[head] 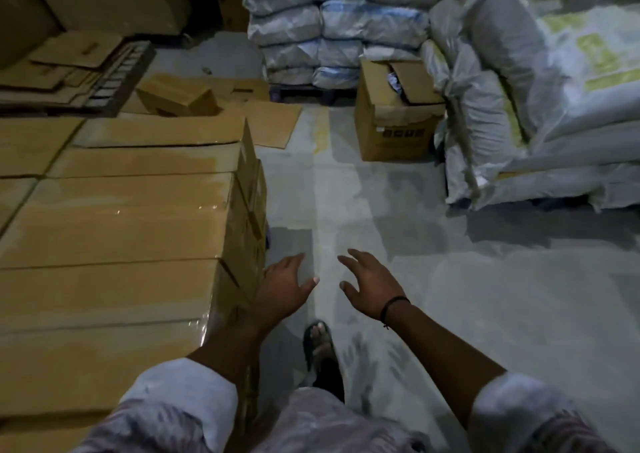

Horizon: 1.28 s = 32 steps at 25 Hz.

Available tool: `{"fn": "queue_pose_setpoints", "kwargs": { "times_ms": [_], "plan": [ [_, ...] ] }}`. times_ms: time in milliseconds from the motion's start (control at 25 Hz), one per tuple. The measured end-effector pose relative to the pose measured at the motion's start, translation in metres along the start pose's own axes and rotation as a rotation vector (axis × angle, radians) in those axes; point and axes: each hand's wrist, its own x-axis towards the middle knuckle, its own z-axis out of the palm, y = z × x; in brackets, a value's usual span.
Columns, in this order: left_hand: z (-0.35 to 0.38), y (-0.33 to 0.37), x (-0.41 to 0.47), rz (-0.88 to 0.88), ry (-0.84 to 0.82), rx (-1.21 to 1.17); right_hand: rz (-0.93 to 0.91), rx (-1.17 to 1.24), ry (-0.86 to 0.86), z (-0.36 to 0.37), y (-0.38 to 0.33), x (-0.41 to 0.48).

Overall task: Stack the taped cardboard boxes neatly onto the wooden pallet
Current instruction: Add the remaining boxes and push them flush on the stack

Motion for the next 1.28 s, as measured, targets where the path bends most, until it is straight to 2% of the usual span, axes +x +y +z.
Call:
{"fn": "queue_pose_setpoints", "kwargs": {
  "times_ms": [200,360,680,840,1120,1280],
  "plan": [
    [-0.064,0.013,0.153,0.032,0.033,0.052,-0.005,-0.047,0.028,-0.065,0.037,0.162],
    [-0.110,0.010,0.256,0.007,0.105,0.068,0.021,0.032,0.104,-0.099,0.046,0.281],
    [-0.154,-0.018,0.455,-0.101,0.105,0.080,-0.113,0.032,-0.031,-0.115,0.091,0.523],
    [-0.198,-0.023,0.560,-0.224,0.168,0.083,-0.195,0.034,-0.125,-0.142,0.106,0.651],
    [-0.282,-0.045,0.713,-0.435,0.316,-0.026,-0.383,0.026,-0.218,-0.190,0.071,0.865],
    [-0.316,-0.108,0.781,-0.554,0.332,-0.100,-0.472,0.001,-0.330,-0.172,0.032,0.973]
  ]
}}
